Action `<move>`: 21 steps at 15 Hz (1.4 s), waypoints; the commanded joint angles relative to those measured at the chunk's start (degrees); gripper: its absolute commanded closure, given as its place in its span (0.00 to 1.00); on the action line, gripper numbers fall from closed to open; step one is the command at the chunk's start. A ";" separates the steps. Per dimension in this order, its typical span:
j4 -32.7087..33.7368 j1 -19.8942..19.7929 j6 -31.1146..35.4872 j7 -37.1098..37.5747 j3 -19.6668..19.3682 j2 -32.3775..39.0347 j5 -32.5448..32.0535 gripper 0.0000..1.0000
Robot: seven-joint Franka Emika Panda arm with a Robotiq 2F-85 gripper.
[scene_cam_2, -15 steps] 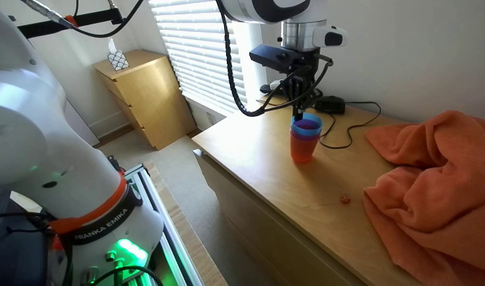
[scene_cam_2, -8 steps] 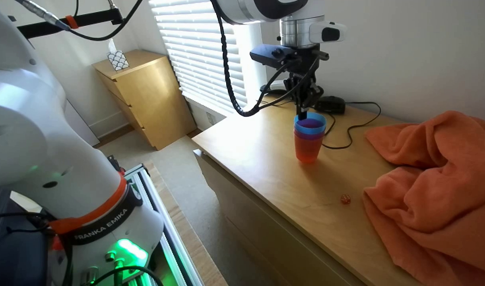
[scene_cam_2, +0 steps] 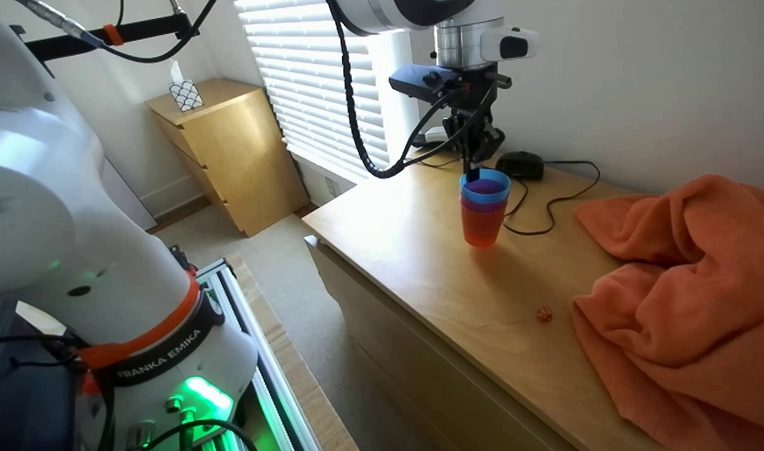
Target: Unstack the cups
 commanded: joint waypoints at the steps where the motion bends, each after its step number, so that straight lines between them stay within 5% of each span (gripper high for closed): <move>1: -1.84 -0.10 2.98 9.86 -0.80 -1.13 -9.16 0.99; 2: -1.29 -0.41 0.73 -9.66 0.93 -0.68 7.58 0.99; 3: -1.47 -0.32 1.33 4.79 -0.32 -0.97 -4.00 0.99; 5: -1.26 -0.53 0.66 -1.06 0.09 -0.68 1.89 0.99; 6: -1.91 -0.23 2.58 11.12 -0.84 -1.09 -8.34 0.99; 7: -1.69 -0.52 1.48 -8.25 0.85 -0.65 7.73 0.99; 8: -1.73 -0.47 1.34 1.41 -0.05 -0.86 0.59 0.99; 10: -1.49 -0.69 0.02 -11.62 0.89 -0.67 12.23 0.99; 11: -2.59 -0.35 3.72 3.11 -0.46 -1.08 0.12 0.99; 12: -1.54 -0.69 -0.65 -15.91 1.18 -1.12 16.24 0.99; 13: -2.24 -0.50 1.56 -3.86 0.11 -1.45 5.99 0.99; 14: -2.47 -0.37 2.04 -1.51 -0.10 -1.64 3.53 0.99; 15: -2.29 -0.51 1.11 -5.53 0.25 -1.76 6.56 0.99; 16: -3.12 -0.29 2.02 -0.72 0.08 -2.69 2.40 0.99; 21: -4.46 0.01 0.73 0.87 0.95 -6.28 -0.84 0.99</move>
